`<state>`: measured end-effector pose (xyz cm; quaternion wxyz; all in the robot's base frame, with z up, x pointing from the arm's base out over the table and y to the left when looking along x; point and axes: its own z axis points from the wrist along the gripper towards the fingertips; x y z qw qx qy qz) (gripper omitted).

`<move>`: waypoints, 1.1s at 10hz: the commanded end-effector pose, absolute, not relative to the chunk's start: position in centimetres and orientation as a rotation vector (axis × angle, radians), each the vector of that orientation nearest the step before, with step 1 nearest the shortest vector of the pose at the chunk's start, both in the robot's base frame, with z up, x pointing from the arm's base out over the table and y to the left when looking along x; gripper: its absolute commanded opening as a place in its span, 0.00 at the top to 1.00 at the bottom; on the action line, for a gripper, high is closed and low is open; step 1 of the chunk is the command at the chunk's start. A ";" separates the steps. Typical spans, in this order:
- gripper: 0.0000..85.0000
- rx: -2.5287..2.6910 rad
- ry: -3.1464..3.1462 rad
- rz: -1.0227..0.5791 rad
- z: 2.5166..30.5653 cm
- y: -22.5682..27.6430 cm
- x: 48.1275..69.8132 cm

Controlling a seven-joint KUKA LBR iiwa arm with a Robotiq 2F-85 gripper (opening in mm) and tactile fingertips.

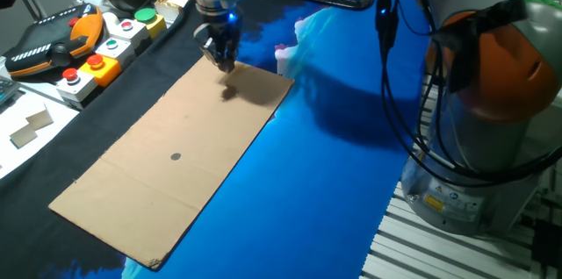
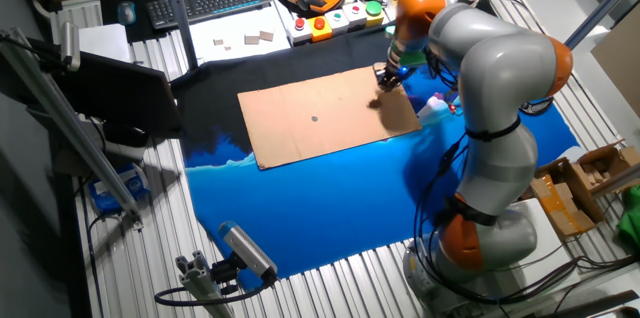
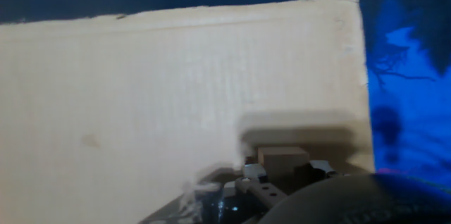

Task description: Grab the block and place it at the designated location

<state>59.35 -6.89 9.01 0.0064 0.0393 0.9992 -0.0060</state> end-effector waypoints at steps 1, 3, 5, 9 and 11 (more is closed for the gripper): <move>0.99 0.126 3.124 -0.018 9.3 -6.0 59.1; 0.99 0.117 3.126 -0.009 10.0 -4.9 58.8; 0.99 0.095 3.129 -0.011 10.6 -3.9 58.7; 0.99 0.088 3.127 -0.021 10.9 -3.0 58.5; 0.99 0.117 3.139 -0.014 10.9 -3.0 58.5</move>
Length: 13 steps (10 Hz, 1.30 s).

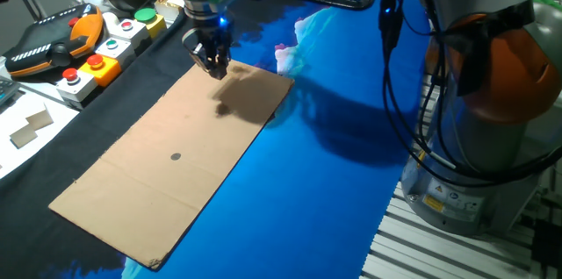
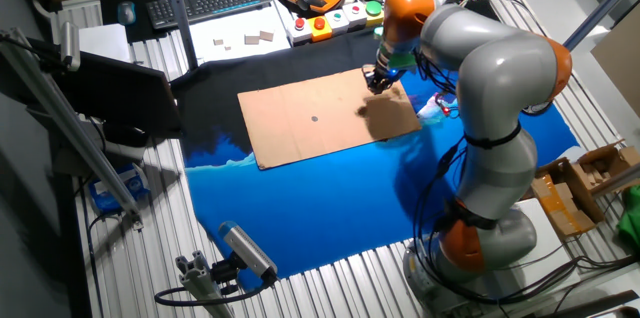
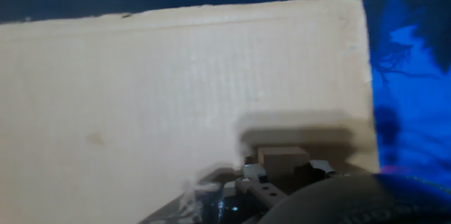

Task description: Grab the block and place it at the designated location

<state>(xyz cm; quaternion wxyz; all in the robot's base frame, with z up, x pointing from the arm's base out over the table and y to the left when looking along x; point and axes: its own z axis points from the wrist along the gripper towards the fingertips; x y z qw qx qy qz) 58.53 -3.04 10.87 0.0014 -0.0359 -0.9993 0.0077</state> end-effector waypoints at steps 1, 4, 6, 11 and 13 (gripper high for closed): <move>0.99 -0.110 -3.133 0.034 10.9 -3.0 58.5; 0.99 -0.284 -3.135 0.064 10.9 -3.0 58.5; 0.99 -0.341 -3.124 0.058 10.9 -3.0 58.5; 0.99 -0.306 -3.101 -0.039 11.8 -0.4 59.0; 0.99 -0.313 -3.111 -0.015 12.4 2.0 59.2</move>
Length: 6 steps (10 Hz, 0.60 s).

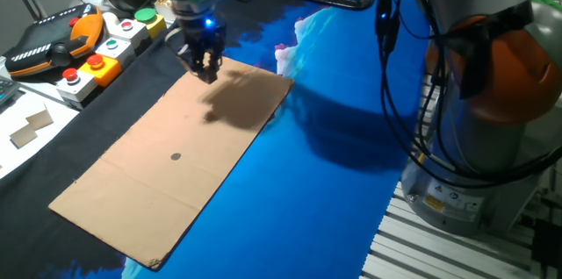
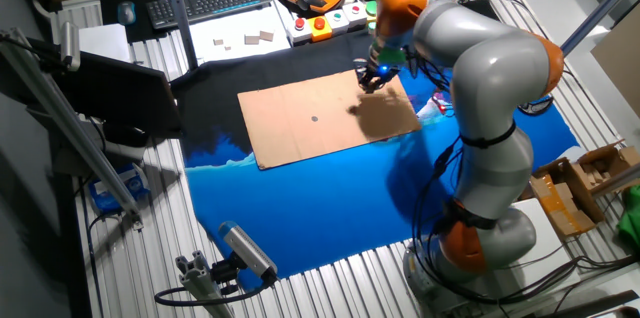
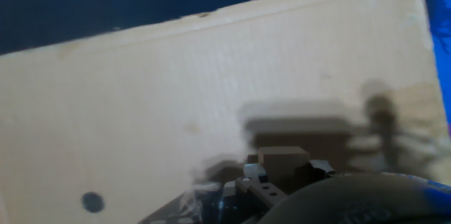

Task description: Grab the block and place it at the designated location

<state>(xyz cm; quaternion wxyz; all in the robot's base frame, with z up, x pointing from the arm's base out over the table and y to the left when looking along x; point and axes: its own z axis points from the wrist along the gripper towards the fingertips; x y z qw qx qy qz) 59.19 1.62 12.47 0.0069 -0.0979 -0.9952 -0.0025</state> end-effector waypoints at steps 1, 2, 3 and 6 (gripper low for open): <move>0.99 -0.296 -3.114 0.017 12.7 3.6 59.3; 0.99 -0.295 -3.104 0.018 13.0 4.9 59.5; 0.99 -0.283 -3.100 0.033 13.2 6.3 59.6; 0.99 -0.250 -3.104 0.020 12.2 9.8 59.0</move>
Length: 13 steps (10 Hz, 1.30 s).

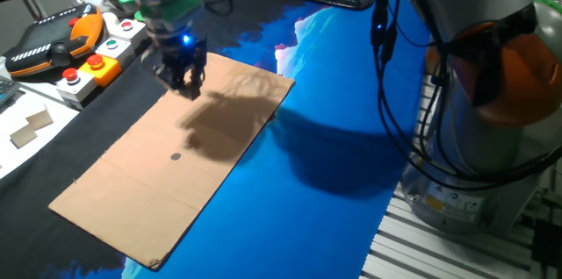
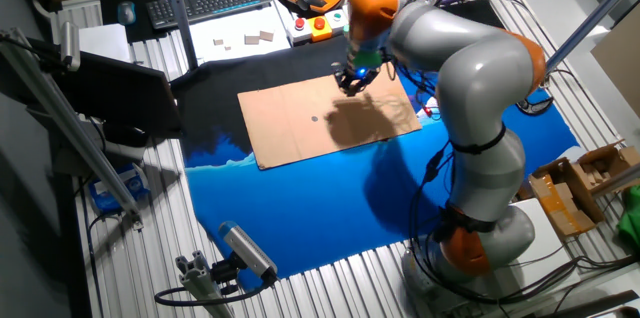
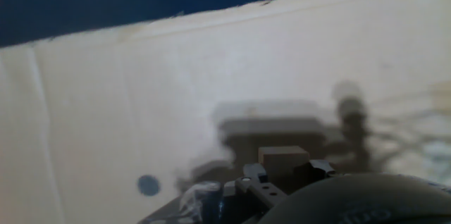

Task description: Grab the block and place it at the designated location

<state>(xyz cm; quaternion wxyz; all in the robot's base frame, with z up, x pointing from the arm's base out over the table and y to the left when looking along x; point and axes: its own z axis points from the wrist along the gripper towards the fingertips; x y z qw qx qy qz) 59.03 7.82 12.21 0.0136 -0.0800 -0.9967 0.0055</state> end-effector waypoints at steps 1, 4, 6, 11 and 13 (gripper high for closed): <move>0.99 -0.235 -3.103 0.011 11.7 10.6 58.8; 0.99 -0.230 -3.104 -0.001 10.4 12.8 58.4; 0.99 -0.237 -3.106 -0.018 9.8 13.8 58.3; 0.99 -0.270 -3.117 -0.017 8.6 15.5 58.4; 0.99 -0.284 -3.117 -0.020 8.2 16.1 58.3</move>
